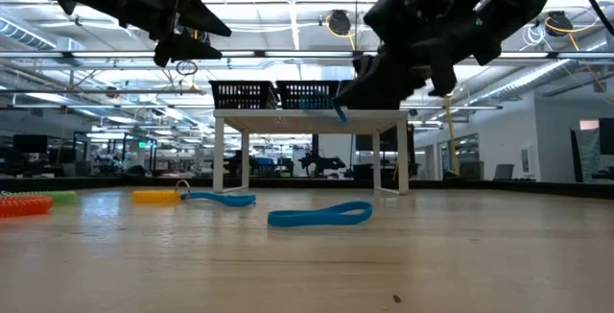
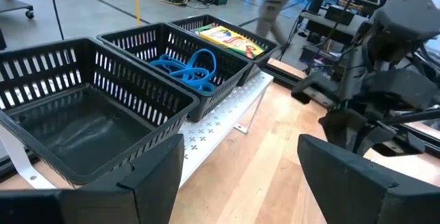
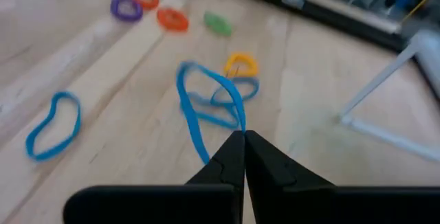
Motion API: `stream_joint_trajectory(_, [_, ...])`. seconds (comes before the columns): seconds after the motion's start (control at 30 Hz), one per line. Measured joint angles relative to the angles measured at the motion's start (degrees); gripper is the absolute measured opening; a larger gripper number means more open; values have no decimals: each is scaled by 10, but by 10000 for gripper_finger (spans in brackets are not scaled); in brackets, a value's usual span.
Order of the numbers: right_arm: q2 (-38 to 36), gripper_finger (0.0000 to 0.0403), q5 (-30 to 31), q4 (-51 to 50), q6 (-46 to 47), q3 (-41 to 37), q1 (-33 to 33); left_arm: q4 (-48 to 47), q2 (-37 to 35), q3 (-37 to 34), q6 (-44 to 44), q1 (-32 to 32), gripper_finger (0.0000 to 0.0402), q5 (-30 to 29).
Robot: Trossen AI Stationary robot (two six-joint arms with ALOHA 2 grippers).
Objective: Pick & Place Office Desk Supplies
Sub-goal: Put the blue rubber band into the middle black bin
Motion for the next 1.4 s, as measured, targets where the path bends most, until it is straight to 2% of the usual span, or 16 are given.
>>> stream_joint_trajectory(0.5, [1,0,-5,134,8,1,-13,1,7,0,-26,0,294,0])
stream_joint_trajectory(0.63, [0,0,-69,129,45,30,-52,2,7,-1,-26,0,294,0])
stream_joint_trajectory(0.9, [0,0,-139,124,68,96,-118,0,7,-1,-30,0,294,0])
stream_joint_trajectory(1.13, [7,0,-125,132,67,121,-182,0,7,-1,-31,0,294,0])
stream_joint_trajectory(1.27, [6,0,-63,117,54,121,-211,-1,7,-1,-31,0,294,1])
stream_joint_trajectory(1.4, [7,0,-48,99,53,121,-235,0,7,-1,-33,0,294,1])
